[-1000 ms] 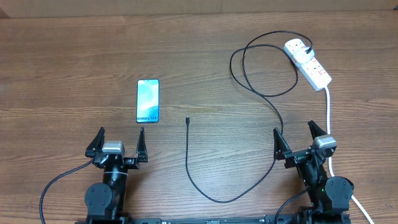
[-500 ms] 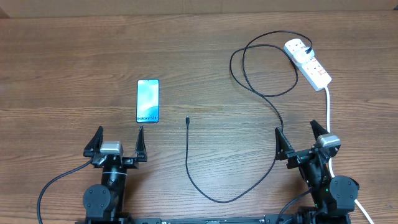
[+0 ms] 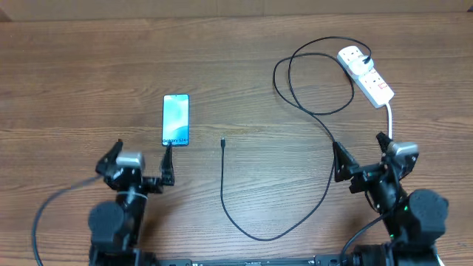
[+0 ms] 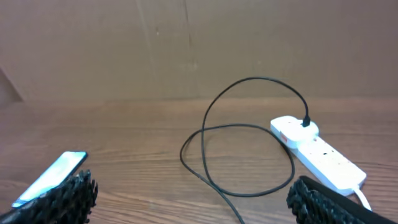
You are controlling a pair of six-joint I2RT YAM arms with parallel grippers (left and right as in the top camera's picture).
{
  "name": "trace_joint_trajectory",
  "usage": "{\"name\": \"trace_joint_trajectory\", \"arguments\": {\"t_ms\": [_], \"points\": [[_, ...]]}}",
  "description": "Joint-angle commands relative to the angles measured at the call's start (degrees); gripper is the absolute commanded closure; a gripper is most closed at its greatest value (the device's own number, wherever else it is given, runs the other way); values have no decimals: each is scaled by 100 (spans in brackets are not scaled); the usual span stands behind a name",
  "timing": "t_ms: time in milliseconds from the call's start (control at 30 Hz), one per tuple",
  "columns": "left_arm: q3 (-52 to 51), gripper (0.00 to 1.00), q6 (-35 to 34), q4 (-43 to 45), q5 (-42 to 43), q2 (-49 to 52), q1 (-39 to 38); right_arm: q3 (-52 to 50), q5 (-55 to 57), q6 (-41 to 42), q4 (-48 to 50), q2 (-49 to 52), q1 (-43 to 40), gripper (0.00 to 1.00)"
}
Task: Plug charger to phone and switch on socket
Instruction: 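Move the left gripper over the phone and the right gripper toward the cable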
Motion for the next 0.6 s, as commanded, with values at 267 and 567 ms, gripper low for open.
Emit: {"name": "trace_joint_trajectory", "arguments": {"t_ms": [267,567], "points": [[3707,1,140,-1982,905,3757,33,2457,-275,37,-1585,2111,26,0],[7108,0,138,-4765,1132,6645,17,4041,-439,37,-3167,4061,26,0]]}}
